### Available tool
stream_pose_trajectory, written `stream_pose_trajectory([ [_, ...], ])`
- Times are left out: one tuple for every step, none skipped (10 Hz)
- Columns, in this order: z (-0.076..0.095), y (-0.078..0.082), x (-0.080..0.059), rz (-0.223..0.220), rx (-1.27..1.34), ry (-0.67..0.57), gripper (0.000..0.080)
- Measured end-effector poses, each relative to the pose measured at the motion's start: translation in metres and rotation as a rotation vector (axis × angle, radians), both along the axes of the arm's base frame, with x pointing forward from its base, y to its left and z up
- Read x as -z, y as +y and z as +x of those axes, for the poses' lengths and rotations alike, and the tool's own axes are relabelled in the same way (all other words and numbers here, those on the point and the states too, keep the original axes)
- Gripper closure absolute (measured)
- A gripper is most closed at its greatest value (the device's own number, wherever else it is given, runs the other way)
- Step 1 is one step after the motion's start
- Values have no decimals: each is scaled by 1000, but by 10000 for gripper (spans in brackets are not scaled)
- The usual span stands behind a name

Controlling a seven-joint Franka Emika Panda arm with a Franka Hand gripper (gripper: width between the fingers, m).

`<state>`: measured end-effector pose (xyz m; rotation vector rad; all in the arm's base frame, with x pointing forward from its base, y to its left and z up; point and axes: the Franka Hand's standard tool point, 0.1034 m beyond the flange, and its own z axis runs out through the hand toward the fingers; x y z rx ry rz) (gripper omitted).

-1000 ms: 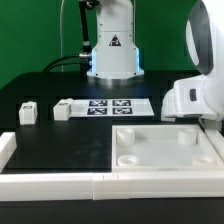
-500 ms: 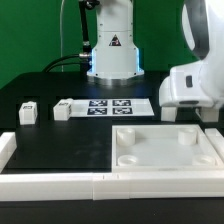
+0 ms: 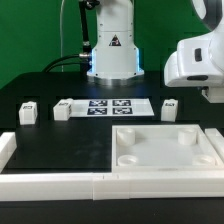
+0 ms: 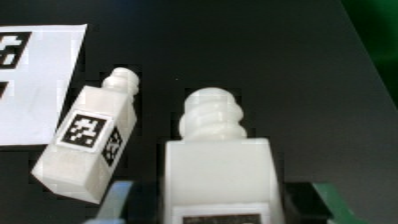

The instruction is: Assemble one leg

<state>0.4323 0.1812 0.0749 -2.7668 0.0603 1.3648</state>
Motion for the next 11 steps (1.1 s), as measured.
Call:
stream_pose_trajectory([
  [0,0,0,0,1,1,509],
  [0,-1,1,0,3,1,509],
  [13,-5,-2,31,-6,-56,509],
  [26,-11,-13,45,-26,-134,509],
  [37,-17,-23,60,-48,-200,509],
  [50,-24,-28,78,-51,-300,509],
  [61,-30,-31,88,-47,-406,509],
  [77,-37,-34,103,-54,-519,509],
  [91,-41,-36,105,-49,-612,509],
  [100,-41,-36,107,-48,-685,509],
  [108,-41,-36,100,-38,-822,509],
])
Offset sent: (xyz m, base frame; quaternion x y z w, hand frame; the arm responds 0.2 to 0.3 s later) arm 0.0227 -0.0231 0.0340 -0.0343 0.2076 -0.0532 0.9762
